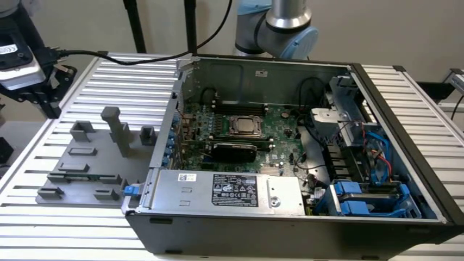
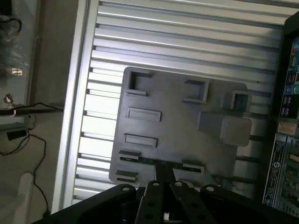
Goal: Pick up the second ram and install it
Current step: 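Pick up the second ram and move it above second insertion slot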
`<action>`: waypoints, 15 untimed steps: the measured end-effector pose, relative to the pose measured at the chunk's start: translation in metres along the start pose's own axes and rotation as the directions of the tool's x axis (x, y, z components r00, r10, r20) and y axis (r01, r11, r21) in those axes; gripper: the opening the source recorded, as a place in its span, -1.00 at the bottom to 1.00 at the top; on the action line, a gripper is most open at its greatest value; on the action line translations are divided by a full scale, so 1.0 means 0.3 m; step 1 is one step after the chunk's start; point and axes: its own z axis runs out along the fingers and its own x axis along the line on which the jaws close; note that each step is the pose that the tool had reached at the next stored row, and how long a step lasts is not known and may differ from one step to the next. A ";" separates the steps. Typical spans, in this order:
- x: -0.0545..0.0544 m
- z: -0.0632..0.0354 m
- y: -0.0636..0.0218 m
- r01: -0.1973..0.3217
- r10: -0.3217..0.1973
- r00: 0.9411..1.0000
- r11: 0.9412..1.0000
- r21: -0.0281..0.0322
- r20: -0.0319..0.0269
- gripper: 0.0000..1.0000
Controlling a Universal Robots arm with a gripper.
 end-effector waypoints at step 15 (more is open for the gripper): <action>0.000 0.009 0.000 0.269 -0.269 0.963 0.963 0.006 -0.012 -0.79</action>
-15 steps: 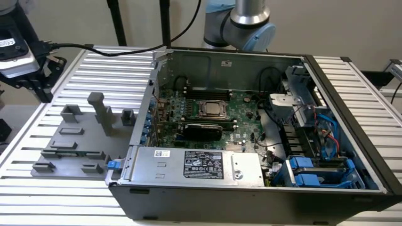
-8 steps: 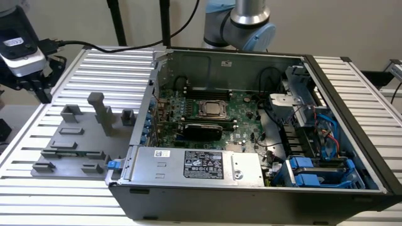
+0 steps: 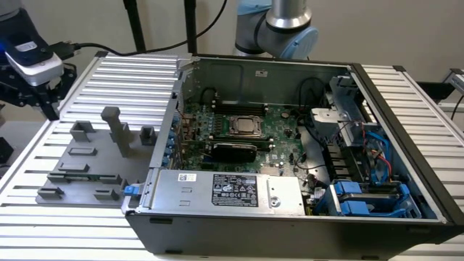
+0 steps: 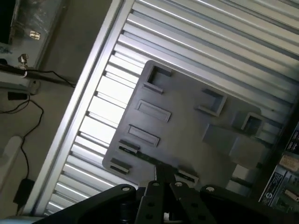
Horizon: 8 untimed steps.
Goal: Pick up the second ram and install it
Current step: 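Pick up the second ram and move it above second insertion slot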
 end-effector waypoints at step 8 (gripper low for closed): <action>0.000 0.005 0.000 0.144 -0.144 0.990 0.990 0.004 -0.005 -0.79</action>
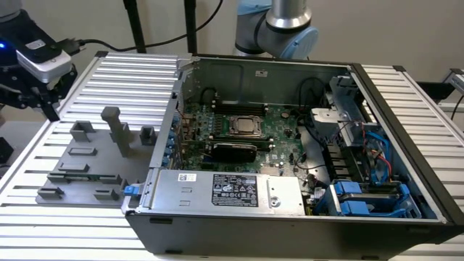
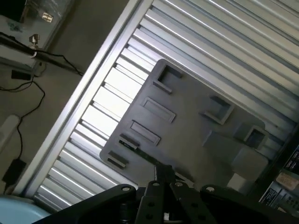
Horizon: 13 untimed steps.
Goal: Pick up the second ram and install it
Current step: 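Pick up the second ram and move it above second insertion slot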
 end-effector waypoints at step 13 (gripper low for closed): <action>0.000 0.008 0.000 0.235 -0.235 0.972 0.972 0.006 -0.008 -0.79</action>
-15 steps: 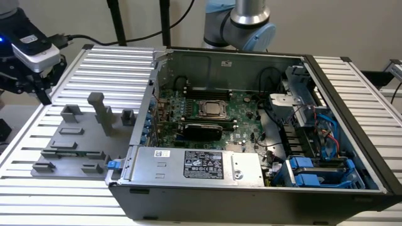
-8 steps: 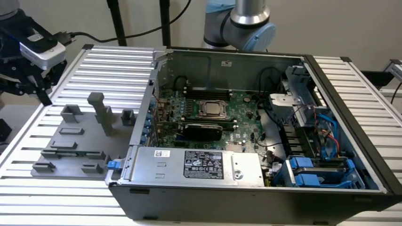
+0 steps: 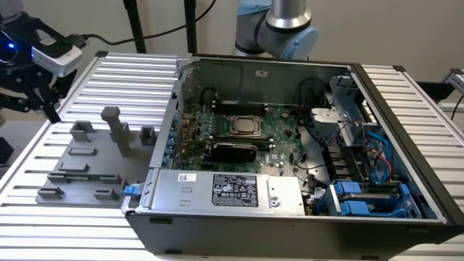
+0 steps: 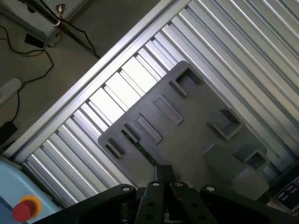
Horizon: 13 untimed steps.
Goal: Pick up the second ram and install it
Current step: 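Pick up the second ram and move it above second insertion slot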
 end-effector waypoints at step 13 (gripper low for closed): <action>0.000 0.009 0.000 0.233 -0.233 0.972 0.972 0.006 -0.008 -0.79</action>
